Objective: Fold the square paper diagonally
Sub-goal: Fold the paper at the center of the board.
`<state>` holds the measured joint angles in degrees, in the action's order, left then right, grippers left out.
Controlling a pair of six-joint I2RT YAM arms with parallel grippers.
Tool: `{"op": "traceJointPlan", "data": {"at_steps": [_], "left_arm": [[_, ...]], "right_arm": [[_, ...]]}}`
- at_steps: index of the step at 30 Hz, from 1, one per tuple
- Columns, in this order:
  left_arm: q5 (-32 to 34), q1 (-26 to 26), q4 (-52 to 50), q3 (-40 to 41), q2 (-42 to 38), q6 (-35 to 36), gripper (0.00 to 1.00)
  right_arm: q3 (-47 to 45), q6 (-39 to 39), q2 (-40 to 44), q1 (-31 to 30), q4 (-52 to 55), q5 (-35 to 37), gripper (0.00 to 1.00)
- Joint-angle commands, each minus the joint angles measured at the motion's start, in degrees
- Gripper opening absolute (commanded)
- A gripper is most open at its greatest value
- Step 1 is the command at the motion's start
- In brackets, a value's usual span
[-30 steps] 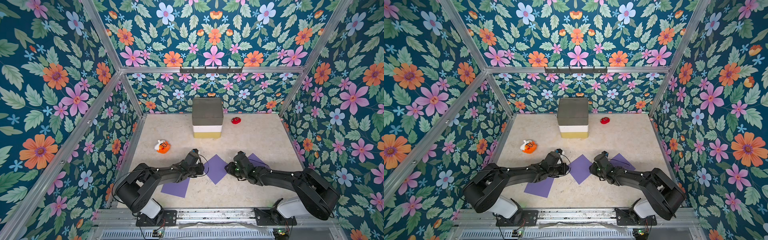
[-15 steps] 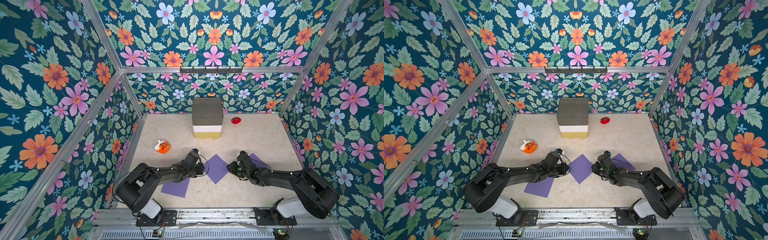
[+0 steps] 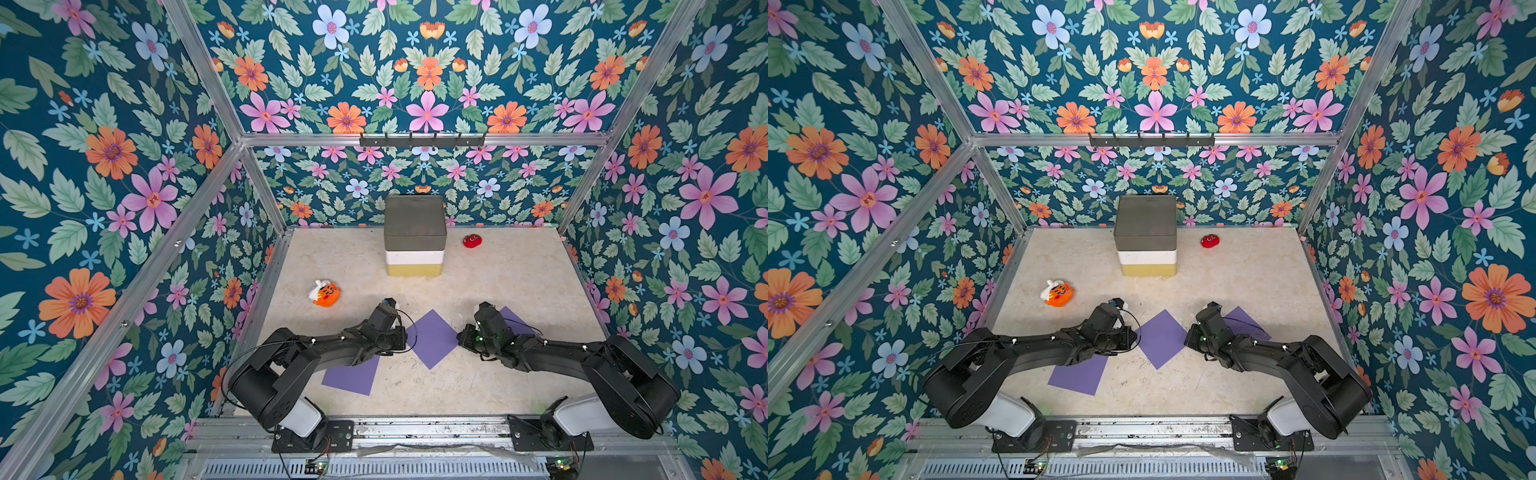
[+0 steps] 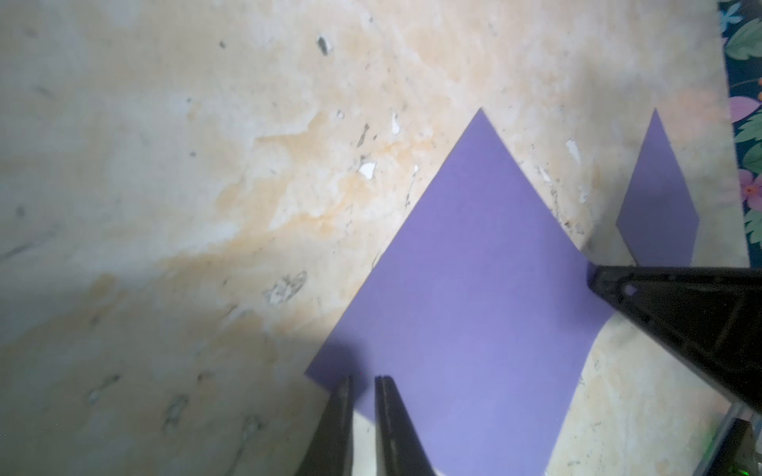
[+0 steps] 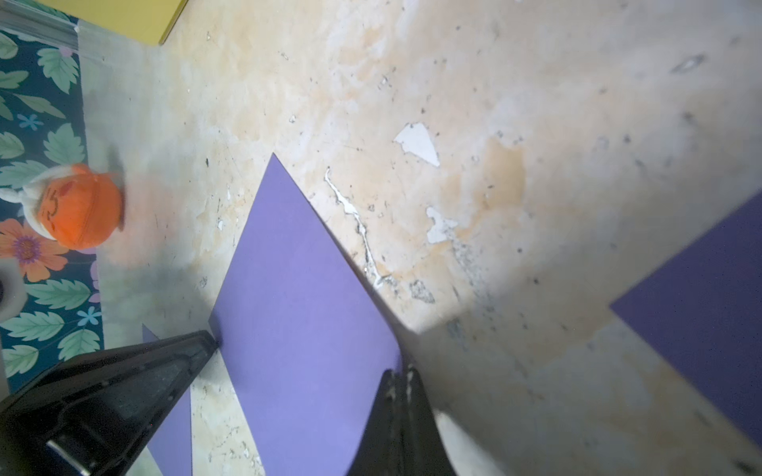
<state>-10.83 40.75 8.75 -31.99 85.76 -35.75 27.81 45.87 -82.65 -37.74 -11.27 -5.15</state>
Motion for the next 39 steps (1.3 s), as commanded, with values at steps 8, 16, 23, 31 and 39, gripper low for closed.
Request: {"op": "traceJointPlan", "data": {"at_steps": [8, 16, 23, 31, 39], "left_arm": [[-11.61, -0.06, 10.1, 5.09, -8.86, -2.66, 0.18], [-15.45, 0.06, 9.53, 3.34, -2.99, -0.85, 0.14], [-16.32, 0.52, 10.37, 3.35, -2.17, -0.31, 0.13], [-16.65, 0.67, 10.07, 1.63, 1.77, 1.04, 0.11], [-15.79, 0.64, 9.47, -1.06, 4.29, 1.58, 0.1]], "right_arm": [[8.41, -8.97, 0.34, 0.0, 25.73, 10.33, 0.0], [9.04, -10.79, 2.93, -0.06, 26.47, 10.18, 0.0], [10.16, -11.59, 2.42, -0.03, 27.09, 9.54, 0.0], [10.51, -11.94, 3.04, -0.05, 27.61, 8.95, 0.0], [10.15, -11.89, 3.17, -0.05, 27.04, 8.05, 0.0]]}}
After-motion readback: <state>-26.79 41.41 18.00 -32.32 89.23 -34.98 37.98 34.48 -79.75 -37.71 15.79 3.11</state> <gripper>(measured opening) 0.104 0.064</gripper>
